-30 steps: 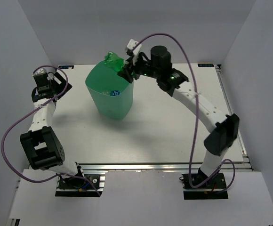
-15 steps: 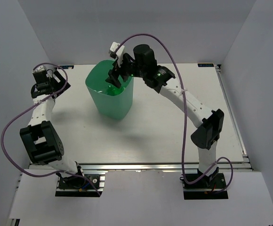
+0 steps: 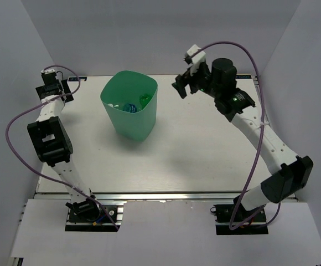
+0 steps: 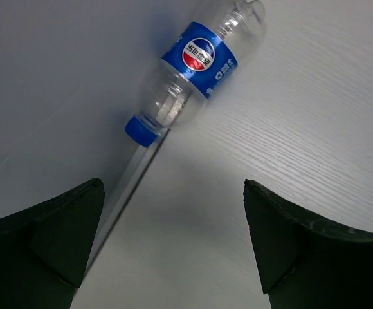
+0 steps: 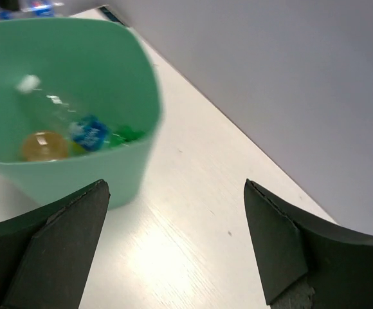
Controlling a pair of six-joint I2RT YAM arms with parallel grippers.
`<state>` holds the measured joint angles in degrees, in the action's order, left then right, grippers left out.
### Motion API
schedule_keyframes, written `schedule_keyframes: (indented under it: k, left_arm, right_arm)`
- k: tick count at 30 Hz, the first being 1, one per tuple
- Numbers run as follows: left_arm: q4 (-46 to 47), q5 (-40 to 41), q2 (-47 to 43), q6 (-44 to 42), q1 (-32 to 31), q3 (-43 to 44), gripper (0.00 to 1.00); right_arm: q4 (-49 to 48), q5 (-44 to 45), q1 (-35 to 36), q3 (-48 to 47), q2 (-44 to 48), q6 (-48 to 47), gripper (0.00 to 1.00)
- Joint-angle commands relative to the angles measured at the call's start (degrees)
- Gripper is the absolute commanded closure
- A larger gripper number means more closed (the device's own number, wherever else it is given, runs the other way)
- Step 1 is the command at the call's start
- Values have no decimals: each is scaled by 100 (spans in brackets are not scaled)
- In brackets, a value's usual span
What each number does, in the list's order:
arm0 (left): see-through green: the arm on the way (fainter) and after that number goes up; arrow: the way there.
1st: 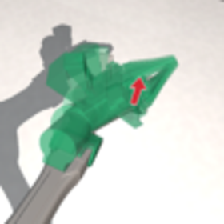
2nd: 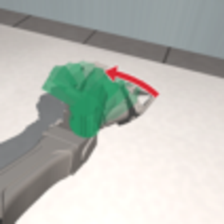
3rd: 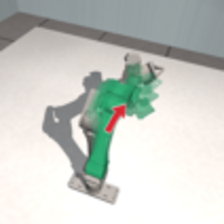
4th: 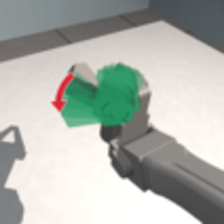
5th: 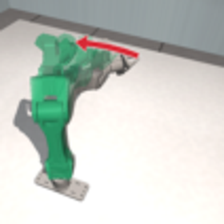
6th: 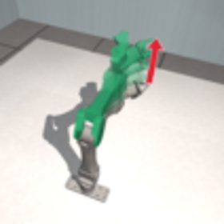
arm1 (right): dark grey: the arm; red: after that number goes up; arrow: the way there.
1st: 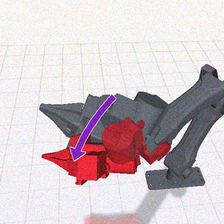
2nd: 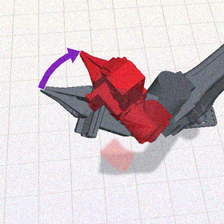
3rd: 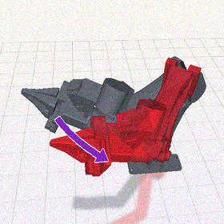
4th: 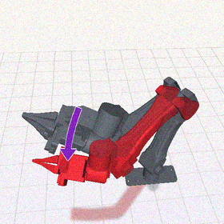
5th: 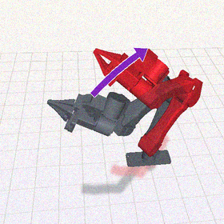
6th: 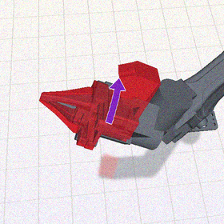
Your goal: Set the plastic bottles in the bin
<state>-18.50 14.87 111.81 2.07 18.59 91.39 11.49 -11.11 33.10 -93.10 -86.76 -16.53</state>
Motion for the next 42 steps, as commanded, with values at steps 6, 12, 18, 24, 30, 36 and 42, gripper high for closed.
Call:
schedule_keyframes:
  k: [6, 12, 18, 24, 30, 36, 42]
  left_arm:
    - [13, 402, 1701, -1349, 101, 1889, 2]
    - [-83, 708, 2608, -1621, 145, 2961, 2]
    - [-171, 982, 3294, -1622, 163, 3341, 6]
    - [-443, 781, 3155, -1385, 171, 3306, 52]
    - [-321, 305, 1979, -894, 31, 2543, 71]
    - [-154, -563, 422, 126, -31, 1444, 92]
    - [57, -1819, -782, 1294, -118, 986, 100]
  right_arm:
    - [-1086, 320, -849, 1434, 897, 555, 11]
    - [-938, 953, -876, 1584, 968, 590, 11]
    - [-868, 1313, -876, 1742, 1100, 573, 11]
    - [-876, 1437, -876, 1795, 1293, 616, 11]
    - [-955, 1471, -884, 2067, 1539, 730, 11]
    - [-1026, 1411, -946, 2673, 1969, 853, 10]
    - [-1087, 1182, -981, 2789, 2120, 1029, 11]
